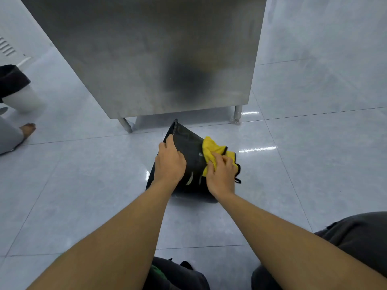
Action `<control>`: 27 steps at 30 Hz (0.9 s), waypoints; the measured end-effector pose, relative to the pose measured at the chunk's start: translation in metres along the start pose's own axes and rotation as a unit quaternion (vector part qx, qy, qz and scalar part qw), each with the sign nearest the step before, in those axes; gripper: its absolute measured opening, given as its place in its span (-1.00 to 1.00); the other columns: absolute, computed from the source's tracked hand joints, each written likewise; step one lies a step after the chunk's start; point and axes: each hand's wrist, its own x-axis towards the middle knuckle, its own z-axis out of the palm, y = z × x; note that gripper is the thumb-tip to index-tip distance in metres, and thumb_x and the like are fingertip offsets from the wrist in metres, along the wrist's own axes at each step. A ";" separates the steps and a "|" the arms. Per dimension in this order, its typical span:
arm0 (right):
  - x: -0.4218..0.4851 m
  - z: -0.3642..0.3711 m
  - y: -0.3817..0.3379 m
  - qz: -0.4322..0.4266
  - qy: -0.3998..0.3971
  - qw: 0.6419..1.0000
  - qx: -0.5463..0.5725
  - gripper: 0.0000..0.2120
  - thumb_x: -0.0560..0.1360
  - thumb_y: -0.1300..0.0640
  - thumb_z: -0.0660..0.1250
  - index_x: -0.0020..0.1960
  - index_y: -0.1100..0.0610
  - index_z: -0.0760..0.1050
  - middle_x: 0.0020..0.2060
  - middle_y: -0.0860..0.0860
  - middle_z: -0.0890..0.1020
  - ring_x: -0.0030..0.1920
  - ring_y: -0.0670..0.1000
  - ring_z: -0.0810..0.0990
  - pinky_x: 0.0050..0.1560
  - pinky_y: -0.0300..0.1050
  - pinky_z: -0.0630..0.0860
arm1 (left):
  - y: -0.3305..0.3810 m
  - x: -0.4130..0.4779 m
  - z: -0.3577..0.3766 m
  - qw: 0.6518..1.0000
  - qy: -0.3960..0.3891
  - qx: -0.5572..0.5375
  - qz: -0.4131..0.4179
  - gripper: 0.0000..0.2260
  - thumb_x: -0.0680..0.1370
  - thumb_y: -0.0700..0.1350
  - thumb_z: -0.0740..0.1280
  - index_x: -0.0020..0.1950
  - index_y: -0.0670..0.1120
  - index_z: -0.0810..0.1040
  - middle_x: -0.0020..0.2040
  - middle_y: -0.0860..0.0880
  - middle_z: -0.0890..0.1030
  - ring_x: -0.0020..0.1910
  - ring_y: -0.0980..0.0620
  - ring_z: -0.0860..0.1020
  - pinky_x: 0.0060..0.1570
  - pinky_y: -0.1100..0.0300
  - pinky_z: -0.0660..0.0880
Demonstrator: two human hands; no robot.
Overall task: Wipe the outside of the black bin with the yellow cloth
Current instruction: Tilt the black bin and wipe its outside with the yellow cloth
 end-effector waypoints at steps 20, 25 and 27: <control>-0.001 0.003 -0.019 -0.047 -0.019 0.998 -0.035 -0.64 0.61 0.11 0.20 0.39 -0.03 0.44 0.24 0.12 0.40 0.22 0.17 0.38 0.12 -0.02 0.40 | -0.003 -0.003 -0.003 0.998 -0.016 -0.050 -0.034 -0.60 0.58 -0.26 0.21 0.38 -0.13 0.17 0.17 -0.16 0.46 -0.07 -0.13 0.49 -0.10 -0.04 0.47; 0.002 -0.003 0.000 0.072 -0.008 0.997 -0.030 -0.63 0.61 0.17 0.17 0.39 0.00 0.45 0.22 0.14 0.41 0.22 0.22 0.37 0.25 0.07 0.35 | -0.006 0.000 -0.005 0.998 -0.048 -0.022 -0.021 -0.50 0.62 -0.20 0.21 0.49 -0.05 0.08 0.05 -0.14 0.52 -0.08 -0.12 0.54 -0.07 -0.05 0.51; -0.001 0.000 -0.007 0.041 -0.002 0.999 -0.028 -0.62 0.61 0.18 0.18 0.40 0.01 0.45 0.19 0.14 0.43 0.21 0.21 0.37 0.26 0.05 0.36 | -0.004 0.000 -0.004 0.998 -0.055 -0.042 -0.015 -0.50 0.61 -0.20 0.20 0.49 -0.05 0.08 0.05 -0.17 0.53 -0.08 -0.13 0.54 -0.07 -0.06 0.51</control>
